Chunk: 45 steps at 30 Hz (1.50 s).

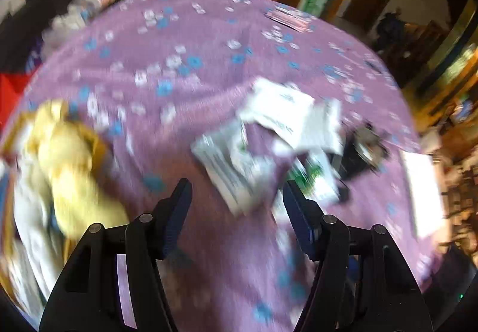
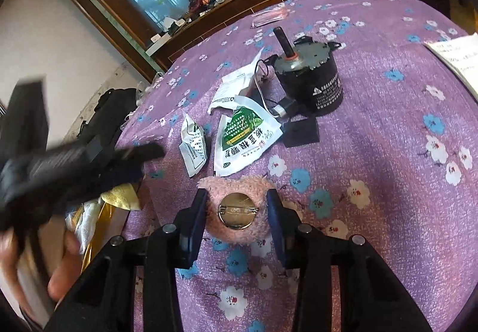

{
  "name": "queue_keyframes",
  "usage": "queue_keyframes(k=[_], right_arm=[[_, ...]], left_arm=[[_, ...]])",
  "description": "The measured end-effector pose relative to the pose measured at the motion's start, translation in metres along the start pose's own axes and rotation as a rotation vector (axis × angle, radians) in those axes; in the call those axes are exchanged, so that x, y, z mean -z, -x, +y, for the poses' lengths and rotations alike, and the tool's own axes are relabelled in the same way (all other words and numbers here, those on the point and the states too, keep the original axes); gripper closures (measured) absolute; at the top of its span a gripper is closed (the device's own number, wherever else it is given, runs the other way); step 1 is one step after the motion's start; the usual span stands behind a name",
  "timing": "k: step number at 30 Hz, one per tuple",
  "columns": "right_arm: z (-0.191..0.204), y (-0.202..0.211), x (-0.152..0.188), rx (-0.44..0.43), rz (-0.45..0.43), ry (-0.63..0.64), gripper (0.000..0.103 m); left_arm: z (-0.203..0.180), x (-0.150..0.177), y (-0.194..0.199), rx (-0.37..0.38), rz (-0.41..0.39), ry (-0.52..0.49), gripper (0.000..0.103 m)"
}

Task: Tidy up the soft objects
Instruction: 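Grasp a white sachet with the left gripper while the right grasps the pink fuzzy pad, then carry the white sachet and pink fuzzy pad over the foam box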

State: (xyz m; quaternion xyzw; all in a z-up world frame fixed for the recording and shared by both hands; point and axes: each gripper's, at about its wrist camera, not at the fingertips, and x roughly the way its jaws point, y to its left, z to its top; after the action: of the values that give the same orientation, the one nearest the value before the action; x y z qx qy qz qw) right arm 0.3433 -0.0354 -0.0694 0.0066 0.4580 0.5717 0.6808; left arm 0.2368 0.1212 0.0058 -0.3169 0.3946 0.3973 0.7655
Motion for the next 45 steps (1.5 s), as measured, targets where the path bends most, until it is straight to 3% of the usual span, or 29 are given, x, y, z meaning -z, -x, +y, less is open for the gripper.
queue_keyframes(k=[4, 5, 8, 10, 12, 18, 22, 25, 31, 35, 38, 41, 45], right_arm=[[-0.005, 0.000, -0.001, -0.002, 0.003, -0.028, 0.064], [-0.007, 0.000, -0.001, -0.003, 0.003, -0.035, 0.064], [-0.012, 0.001, -0.002, -0.009, 0.002, -0.060, 0.064], [-0.014, 0.000, -0.002, -0.010, 0.010, -0.071, 0.064], [-0.013, 0.000, -0.001, -0.017, 0.012, -0.076, 0.064], [-0.009, 0.004, 0.001, -0.025, -0.002, -0.055, 0.064], [-0.006, 0.004, 0.002, -0.036, -0.001, -0.045, 0.064], [-0.002, 0.005, 0.002, -0.051, -0.010, -0.027, 0.064], [0.010, 0.010, 0.005, -0.120, -0.031, 0.030, 0.064], [0.020, 0.016, 0.008, -0.148, -0.060, 0.085, 0.064], [0.030, 0.022, 0.010, -0.151, -0.093, 0.135, 0.064], [0.044, 0.032, 0.016, -0.158, -0.123, 0.176, 0.064], [0.084, 0.043, 0.030, -0.272, -0.079, 0.174, 0.064]], left_arm=[[-0.002, -0.018, -0.037, -0.039, 0.065, 0.025, 0.040], [0.000, -0.020, -0.045, -0.067, 0.070, 0.042, 0.043], [0.003, -0.016, -0.049, -0.052, 0.045, 0.046, 0.054], [0.004, -0.009, -0.042, -0.039, 0.030, 0.034, 0.084], [0.006, 0.000, -0.035, -0.023, 0.046, 0.013, 0.091], [0.014, 0.029, -0.012, 0.034, 0.060, -0.018, 0.093], [0.017, 0.058, 0.027, 0.084, 0.008, -0.059, 0.093], [0.026, 0.074, 0.049, 0.190, 0.029, -0.041, 0.093], [0.044, 0.108, 0.093, 0.270, 0.017, -0.033, 0.093], [0.064, 0.128, 0.124, 0.274, -0.027, -0.040, 0.093], [0.091, 0.133, 0.145, 0.300, -0.045, 0.010, 0.093], [0.129, 0.132, 0.166, 0.259, -0.100, 0.064, 0.093], [0.180, 0.132, 0.185, 0.248, -0.136, 0.158, 0.093]])
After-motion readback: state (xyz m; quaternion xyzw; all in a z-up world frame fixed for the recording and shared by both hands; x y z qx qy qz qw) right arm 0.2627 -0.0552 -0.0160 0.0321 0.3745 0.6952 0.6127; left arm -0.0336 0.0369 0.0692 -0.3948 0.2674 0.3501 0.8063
